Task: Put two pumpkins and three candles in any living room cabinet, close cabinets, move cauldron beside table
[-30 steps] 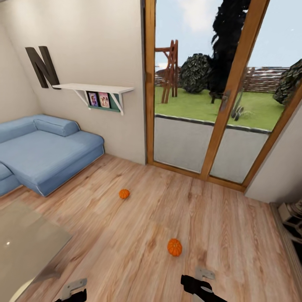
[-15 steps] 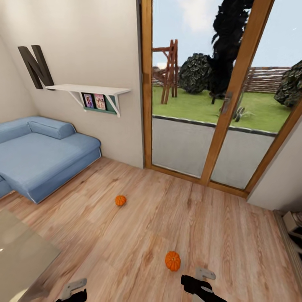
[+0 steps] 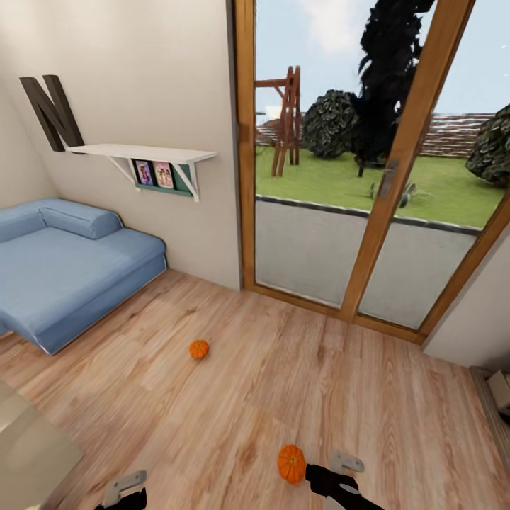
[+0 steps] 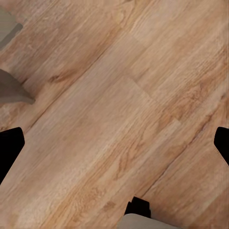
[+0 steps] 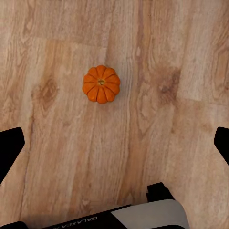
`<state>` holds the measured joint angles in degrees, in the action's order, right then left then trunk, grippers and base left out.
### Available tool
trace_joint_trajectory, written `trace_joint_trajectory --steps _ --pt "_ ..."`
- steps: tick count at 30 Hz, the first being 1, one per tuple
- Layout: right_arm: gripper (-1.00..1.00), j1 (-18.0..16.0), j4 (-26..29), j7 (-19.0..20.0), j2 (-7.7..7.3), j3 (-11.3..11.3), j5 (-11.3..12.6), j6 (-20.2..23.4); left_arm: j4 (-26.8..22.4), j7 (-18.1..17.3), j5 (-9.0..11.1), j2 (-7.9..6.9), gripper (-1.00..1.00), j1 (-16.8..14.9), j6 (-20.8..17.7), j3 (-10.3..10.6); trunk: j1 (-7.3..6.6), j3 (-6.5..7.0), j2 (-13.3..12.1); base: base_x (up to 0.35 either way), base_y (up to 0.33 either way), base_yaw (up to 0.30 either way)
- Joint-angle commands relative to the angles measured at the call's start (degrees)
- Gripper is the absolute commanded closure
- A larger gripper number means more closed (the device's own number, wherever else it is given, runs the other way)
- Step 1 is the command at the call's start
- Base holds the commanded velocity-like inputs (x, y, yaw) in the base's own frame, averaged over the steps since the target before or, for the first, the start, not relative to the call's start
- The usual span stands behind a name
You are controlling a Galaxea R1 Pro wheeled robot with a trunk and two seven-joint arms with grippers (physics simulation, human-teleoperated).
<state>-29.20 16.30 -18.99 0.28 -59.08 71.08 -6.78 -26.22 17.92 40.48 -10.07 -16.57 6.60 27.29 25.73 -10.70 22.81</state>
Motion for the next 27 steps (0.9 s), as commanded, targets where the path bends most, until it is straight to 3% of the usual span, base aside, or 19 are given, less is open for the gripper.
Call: trace_joint_trajectory --steps 1,7,13,18,24,27 --pt "-1.00 -0.07 0.05 -0.23 0.00 -0.44 0.61 -0.33 -0.06 0.36 0.57 -0.05 -1.00 -0.05 0.26 0.49 0.05 -0.11 0.11 0.211 -0.008 0.000" --pt "-1.00 -0.07 -0.02 0.41 0.14 -0.39 1.15 -0.53 -0.06 0.36 0.56 -0.08 -1.00 -0.06 0.26 0.49 0.05 -0.11 0.11 0.205 -0.078 0.000" --pt "-1.00 -0.07 -0.60 5.14 0.03 -0.12 1.58 -1.19 -0.09 0.31 0.70 -0.13 -1.00 -0.05 0.18 0.63 0.05 -0.11 0.11 0.084 -0.012 0.000" --pt "-1.00 -0.07 -4.50 7.68 -0.01 0.19 1.89 -1.35 -0.84 0.28 0.74 -0.24 -1.00 -0.09 -0.11 0.34 0.05 -0.11 0.11 -0.020 0.137 0.000" --pt "-1.00 -0.07 -5.40 10.79 -0.15 0.21 5.57 -1.53 -5.70 0.53 0.46 -1.47 -1.00 -0.83 -1.11 0.34 0.05 -0.11 0.11 0.102 0.074 -0.052" --pt "-1.00 -0.07 -5.56 11.19 -0.18 0.20 6.52 -2.08 -10.83 0.65 0.34 -3.22 -1.00 -1.08 -4.26 0.25 0.05 -0.11 0.11 0.077 0.048 -0.113"
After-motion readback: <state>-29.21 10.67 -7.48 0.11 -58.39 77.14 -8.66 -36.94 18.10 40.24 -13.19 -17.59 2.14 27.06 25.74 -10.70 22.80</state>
